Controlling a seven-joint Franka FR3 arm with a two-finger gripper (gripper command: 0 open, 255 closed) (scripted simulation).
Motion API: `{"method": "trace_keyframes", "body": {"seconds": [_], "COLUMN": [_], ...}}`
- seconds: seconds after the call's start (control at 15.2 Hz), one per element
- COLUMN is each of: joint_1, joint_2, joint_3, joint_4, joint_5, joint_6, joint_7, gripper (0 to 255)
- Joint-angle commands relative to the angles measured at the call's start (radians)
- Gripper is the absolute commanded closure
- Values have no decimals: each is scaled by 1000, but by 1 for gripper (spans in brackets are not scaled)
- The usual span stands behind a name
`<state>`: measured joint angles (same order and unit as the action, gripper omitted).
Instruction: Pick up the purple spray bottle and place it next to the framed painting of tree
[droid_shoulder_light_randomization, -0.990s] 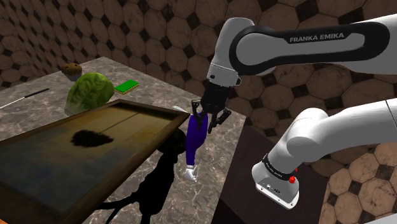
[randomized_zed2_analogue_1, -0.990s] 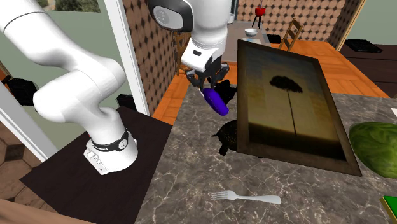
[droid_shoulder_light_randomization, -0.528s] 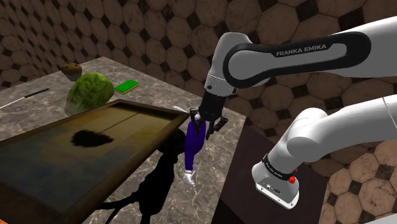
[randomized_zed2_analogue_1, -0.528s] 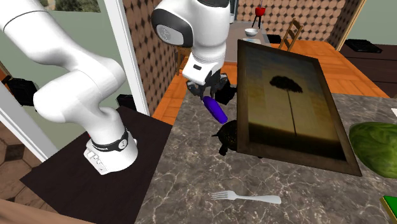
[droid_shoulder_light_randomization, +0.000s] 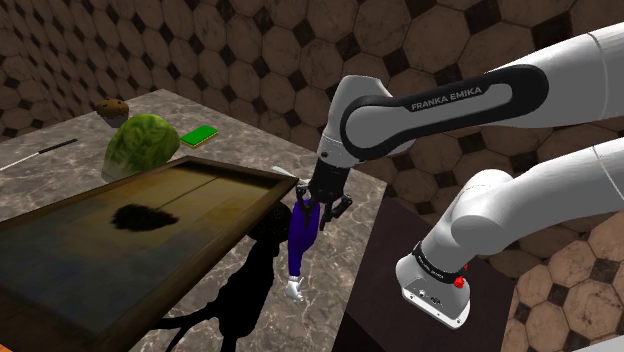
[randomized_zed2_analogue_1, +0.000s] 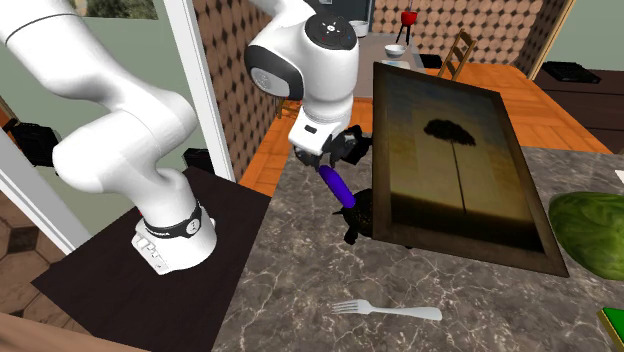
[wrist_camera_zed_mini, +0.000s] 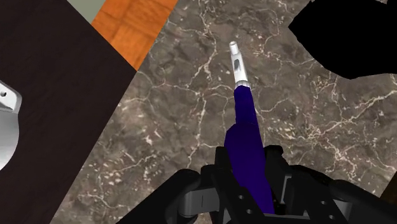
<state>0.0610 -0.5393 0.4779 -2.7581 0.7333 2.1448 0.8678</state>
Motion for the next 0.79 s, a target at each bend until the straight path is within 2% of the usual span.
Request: {"method": "trace_keyframes", "body": {"seconds": [0.0, 0.4, 0.73], "joint_1": [2, 6, 6], "joint_2": [20, 104, 104], "joint_3": [8, 36, 36], "joint_4": [-14, -42, -42], "joint_5": [13, 54, 54], "joint_6": [33, 141, 141], "joint_7": [-13, -57, -57], "gripper": [255, 255, 255]}}
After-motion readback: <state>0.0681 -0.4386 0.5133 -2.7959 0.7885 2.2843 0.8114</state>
